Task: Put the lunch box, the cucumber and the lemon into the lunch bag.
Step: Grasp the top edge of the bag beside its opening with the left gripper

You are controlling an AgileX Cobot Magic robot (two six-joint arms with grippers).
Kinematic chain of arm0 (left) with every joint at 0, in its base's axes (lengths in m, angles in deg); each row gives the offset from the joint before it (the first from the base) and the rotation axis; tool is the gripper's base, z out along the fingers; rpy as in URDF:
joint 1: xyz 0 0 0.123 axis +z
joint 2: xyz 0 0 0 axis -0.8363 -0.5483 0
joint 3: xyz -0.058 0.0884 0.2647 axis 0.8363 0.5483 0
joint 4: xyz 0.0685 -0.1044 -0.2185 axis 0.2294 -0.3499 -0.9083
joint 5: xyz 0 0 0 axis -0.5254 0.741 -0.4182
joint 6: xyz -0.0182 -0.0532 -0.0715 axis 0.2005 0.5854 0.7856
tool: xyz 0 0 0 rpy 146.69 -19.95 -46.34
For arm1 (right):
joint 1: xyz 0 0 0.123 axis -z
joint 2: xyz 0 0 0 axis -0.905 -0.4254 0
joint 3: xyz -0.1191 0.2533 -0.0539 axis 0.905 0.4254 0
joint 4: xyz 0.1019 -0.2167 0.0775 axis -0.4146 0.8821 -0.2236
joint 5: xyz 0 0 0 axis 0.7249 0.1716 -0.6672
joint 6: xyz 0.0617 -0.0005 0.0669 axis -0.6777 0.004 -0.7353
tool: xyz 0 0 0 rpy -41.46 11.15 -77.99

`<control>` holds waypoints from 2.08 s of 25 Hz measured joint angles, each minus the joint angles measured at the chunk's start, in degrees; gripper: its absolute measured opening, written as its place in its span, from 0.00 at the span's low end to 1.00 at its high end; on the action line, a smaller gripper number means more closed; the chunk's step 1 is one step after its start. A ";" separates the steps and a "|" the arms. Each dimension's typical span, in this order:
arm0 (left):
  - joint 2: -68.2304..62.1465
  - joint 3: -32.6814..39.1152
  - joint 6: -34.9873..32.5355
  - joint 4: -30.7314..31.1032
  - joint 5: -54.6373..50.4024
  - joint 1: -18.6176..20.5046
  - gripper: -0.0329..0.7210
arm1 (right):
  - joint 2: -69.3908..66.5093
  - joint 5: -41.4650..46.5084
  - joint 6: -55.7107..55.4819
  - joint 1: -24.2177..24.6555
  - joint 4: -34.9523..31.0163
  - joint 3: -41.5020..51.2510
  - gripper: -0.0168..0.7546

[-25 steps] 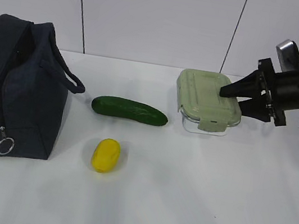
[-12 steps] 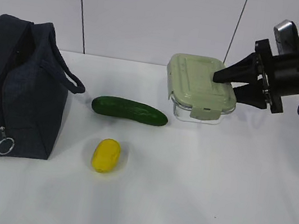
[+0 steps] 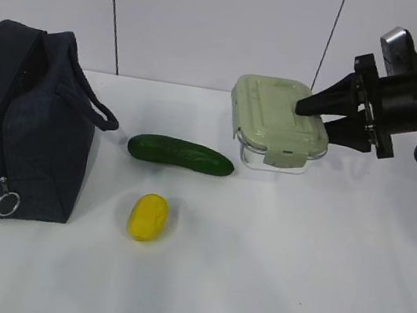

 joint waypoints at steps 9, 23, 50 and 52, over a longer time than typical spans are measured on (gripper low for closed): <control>0.00 0.00 0.00 0.00 0.00 0.00 0.62 | 0.00 0.00 -0.08 0.00 -2.20 0.00 0.51; 0.00 -0.11 0.09 -0.56 0.84 0.00 0.62 | 0.12 0.12 -0.21 0.00 -2.68 0.00 0.51; -57.89 -20.61 4.37 -18.43 27.73 0.00 0.62 | 0.21 0.12 -0.21 0.00 -3.20 0.00 0.51; -63.14 -22.96 3.72 -18.67 27.86 0.00 0.62 | 0.21 0.12 -0.21 0.00 -3.20 0.00 0.51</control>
